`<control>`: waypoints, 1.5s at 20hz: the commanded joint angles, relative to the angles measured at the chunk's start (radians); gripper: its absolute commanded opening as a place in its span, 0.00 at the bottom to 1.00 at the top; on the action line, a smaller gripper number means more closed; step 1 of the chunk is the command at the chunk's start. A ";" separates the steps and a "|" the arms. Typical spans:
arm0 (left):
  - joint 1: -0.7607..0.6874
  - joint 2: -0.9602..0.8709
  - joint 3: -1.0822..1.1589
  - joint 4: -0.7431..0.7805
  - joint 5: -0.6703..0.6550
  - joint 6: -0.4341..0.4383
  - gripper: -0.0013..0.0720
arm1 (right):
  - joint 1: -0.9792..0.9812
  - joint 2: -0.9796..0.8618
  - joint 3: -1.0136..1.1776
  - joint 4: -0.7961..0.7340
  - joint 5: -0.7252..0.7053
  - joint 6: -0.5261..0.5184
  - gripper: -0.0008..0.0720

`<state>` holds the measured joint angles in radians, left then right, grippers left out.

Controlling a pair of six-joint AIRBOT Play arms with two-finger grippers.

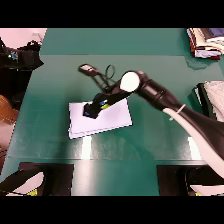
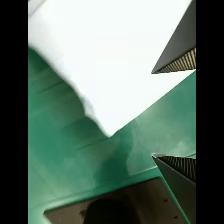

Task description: Fold the shirts.

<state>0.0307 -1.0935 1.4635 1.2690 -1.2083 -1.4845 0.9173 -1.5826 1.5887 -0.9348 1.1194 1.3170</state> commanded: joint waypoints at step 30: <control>-0.077 -0.003 -0.058 -0.236 -0.016 0.026 0.05 | -0.506 -0.083 -0.125 0.278 -0.038 -0.084 0.03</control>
<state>-0.0151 -1.0954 1.4189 1.0679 -1.2259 -1.4597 0.5053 -1.7504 1.4483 -0.6037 1.1023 1.2316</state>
